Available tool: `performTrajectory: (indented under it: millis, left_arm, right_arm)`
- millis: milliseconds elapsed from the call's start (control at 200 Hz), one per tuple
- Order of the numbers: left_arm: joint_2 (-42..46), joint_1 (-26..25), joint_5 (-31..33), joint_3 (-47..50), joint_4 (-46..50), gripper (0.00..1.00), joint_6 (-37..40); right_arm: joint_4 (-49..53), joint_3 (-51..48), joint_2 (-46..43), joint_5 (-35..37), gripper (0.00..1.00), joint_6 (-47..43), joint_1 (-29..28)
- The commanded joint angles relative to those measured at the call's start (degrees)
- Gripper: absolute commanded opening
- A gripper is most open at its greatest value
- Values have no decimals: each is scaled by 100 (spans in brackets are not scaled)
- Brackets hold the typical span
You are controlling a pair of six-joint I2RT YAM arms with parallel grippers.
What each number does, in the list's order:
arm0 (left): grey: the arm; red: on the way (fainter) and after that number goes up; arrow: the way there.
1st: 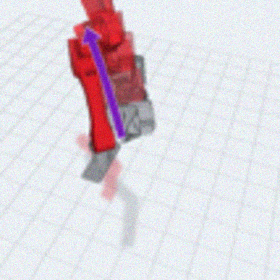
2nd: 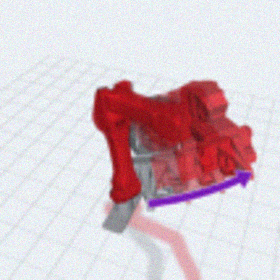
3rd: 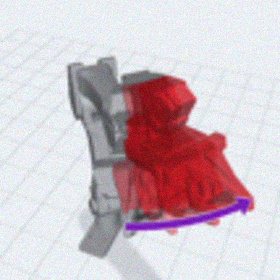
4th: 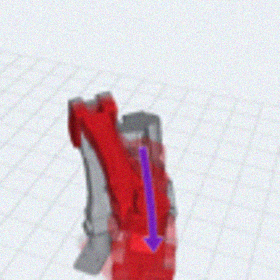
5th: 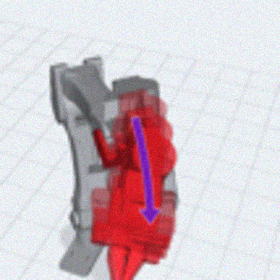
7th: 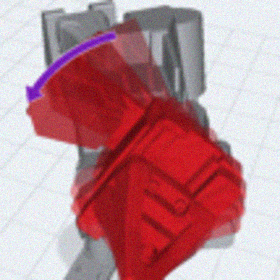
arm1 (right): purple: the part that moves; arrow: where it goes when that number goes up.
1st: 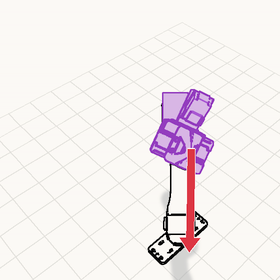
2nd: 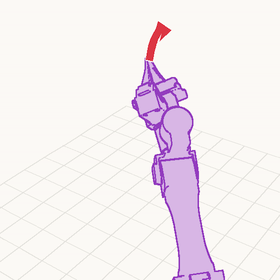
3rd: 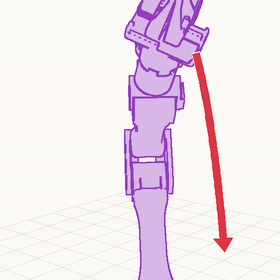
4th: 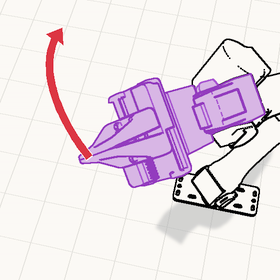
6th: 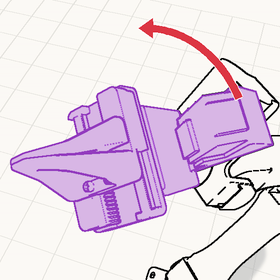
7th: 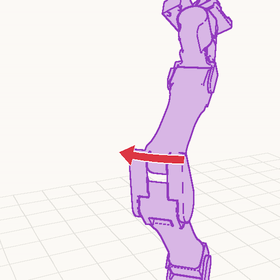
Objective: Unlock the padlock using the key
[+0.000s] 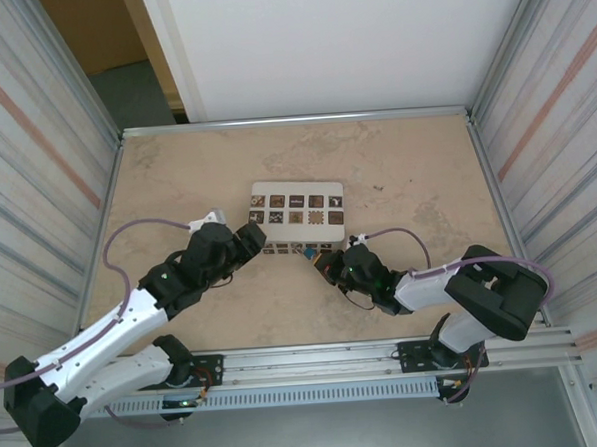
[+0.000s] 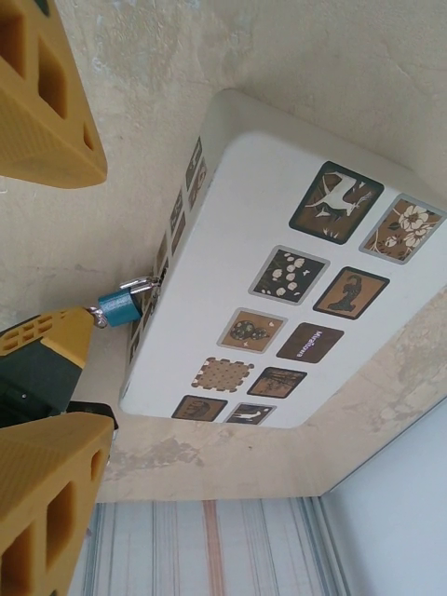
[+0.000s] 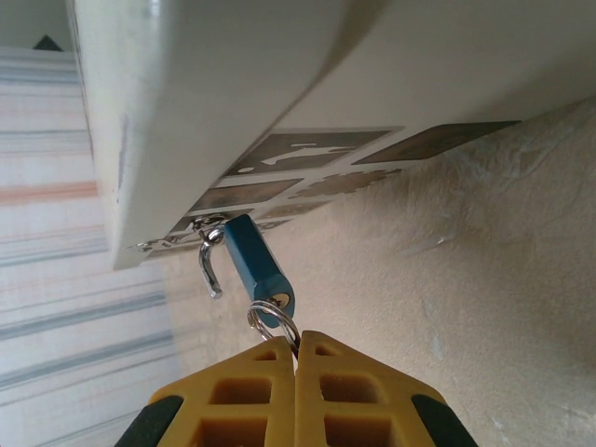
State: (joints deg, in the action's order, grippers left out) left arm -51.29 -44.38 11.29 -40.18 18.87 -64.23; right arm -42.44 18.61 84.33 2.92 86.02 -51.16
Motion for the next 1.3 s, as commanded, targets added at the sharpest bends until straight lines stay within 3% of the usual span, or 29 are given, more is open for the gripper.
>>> performTrajectory:
  millis: [0, 190, 321, 446, 751, 927, 1087, 1298]
  left_arm:
    - [127, -36, 242, -7, 125, 65, 126]
    - [120, -36, 312, 125, 65, 66, 145]
    - [147, 141, 179, 281, 55, 66, 207]
    - [247, 645, -603, 475, -140, 66, 200]
    - [221, 1982, -2393, 900, -699, 72, 433]
    - [-384, 2716, -3341, 916, -1073, 74, 824]
    - [-1037, 3031, -3753, 682, -1368, 74, 1156]
    - [-2010, 3110, -3941, -38, -1315, 73, 1842]
  right_arm:
    - [387, -100, 116, 256, 0, 434, -35]
    - [534, -155, 73, 391, 0, 533, -79]
    - [733, -112, -72, 454, 24, 399, -114]
    - [1086, -57, -339, 521, 44, 178, -114]
    - [2642, 334, -1549, 878, 75, -1584, 11]
    - [2400, 279, -1885, 89, 100, -2382, 545]
    - [2008, 336, -1752, -779, 99, -2572, 918]
    - [1583, 494, -1397, -1194, 99, -2580, 989]
